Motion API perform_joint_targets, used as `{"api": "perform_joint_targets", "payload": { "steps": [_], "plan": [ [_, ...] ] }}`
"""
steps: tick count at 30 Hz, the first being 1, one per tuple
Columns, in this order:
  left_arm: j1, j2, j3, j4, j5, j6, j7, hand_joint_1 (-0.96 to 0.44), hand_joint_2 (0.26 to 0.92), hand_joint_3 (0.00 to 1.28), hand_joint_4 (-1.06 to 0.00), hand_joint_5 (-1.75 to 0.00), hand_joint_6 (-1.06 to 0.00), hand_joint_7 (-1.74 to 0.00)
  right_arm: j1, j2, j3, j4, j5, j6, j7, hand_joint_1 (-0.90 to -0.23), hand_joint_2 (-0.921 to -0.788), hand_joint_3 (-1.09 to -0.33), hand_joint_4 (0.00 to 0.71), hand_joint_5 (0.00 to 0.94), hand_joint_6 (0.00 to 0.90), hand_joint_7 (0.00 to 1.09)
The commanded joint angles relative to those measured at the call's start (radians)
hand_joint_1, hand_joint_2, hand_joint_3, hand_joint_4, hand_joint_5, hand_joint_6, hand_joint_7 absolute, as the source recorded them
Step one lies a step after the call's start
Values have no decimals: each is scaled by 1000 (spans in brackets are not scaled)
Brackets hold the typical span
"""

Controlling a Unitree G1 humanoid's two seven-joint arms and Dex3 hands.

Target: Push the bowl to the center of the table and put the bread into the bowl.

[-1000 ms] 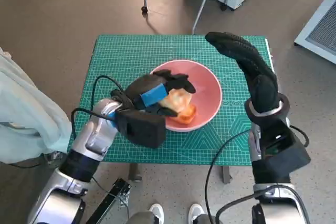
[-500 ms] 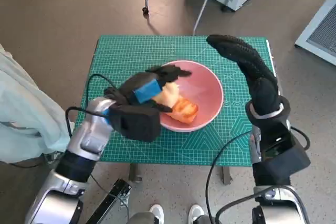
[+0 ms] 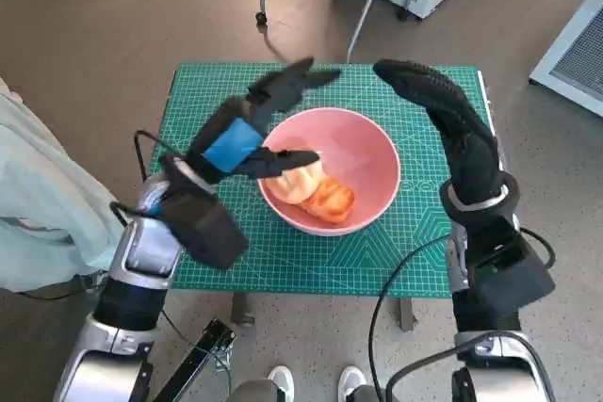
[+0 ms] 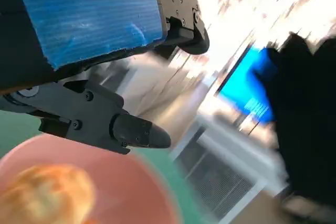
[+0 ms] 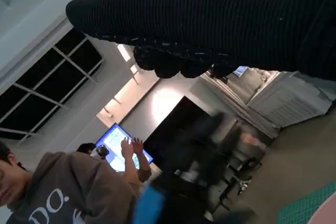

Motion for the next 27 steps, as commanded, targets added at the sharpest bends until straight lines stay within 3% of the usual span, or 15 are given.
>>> {"api": "perform_joint_targets", "payload": {
  "steps": [1,11,17,27],
  "plan": [
    [39,-18,43,-65,-63,-30,18,-435,921,186,-305,-11,-214,-399,-15,9,-5,17,-15,2,-18,-653,-921,-834,1,452,-1,691],
    [96,-39,102,-174,-167,-33,20,-469,921,229,-250,0,-119,-418,-48,22,-10,3,-41,15,-69,-663,-921,-838,36,385,-1,673],
    [120,-62,124,-165,-222,-90,15,-480,921,243,-237,0,-90,-429,-75,34,-10,9,-51,22,-88,-662,-921,-841,42,372,-1,664],
    [111,-106,142,-55,-262,-216,17,-466,921,238,-257,-6,-151,-357,-110,55,1,19,-22,44,-71,-656,-921,-838,59,324,-1,643]
  ]
}}
